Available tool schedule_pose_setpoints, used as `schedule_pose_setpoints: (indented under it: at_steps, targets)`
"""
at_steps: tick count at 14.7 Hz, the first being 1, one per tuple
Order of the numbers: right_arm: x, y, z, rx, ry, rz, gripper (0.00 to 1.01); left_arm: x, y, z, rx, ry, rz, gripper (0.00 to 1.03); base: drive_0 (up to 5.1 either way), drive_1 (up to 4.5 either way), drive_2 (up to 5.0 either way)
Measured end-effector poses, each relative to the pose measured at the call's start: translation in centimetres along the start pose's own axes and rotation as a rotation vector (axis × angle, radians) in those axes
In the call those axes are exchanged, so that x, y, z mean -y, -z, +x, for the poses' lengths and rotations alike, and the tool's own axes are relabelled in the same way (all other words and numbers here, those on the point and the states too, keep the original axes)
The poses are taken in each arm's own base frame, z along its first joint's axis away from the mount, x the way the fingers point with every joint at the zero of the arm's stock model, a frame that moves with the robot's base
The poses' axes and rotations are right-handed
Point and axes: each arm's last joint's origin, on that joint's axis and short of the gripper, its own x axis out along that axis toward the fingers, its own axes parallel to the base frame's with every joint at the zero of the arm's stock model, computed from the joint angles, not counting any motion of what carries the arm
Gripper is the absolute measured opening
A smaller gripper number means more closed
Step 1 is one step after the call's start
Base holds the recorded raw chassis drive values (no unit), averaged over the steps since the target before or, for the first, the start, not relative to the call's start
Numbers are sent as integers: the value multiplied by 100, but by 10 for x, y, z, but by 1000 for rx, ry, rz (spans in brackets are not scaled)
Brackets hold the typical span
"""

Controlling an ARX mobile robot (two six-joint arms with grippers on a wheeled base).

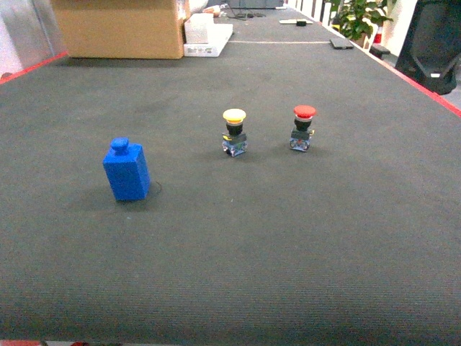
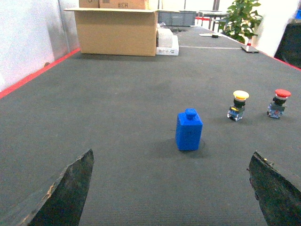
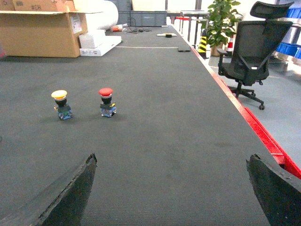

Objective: Pick blue part to blue bin on bottom shelf

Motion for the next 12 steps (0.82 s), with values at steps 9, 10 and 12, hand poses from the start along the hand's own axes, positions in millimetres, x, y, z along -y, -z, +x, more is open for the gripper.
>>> schedule_pose_setpoints:
  at_steps: [9, 10, 12]
  targets:
    - [0, 0, 0, -4, 0, 0, 98, 0, 0, 0, -3, -1, 0, 98, 0, 0, 0]
    - [0, 0, 0, -4, 0, 0, 98, 0, 0, 0, -3, -1, 0, 98, 0, 0, 0]
    - [0, 0, 0, -4, 0, 0, 98, 0, 0, 0, -3, -1, 0, 98, 0, 0, 0]
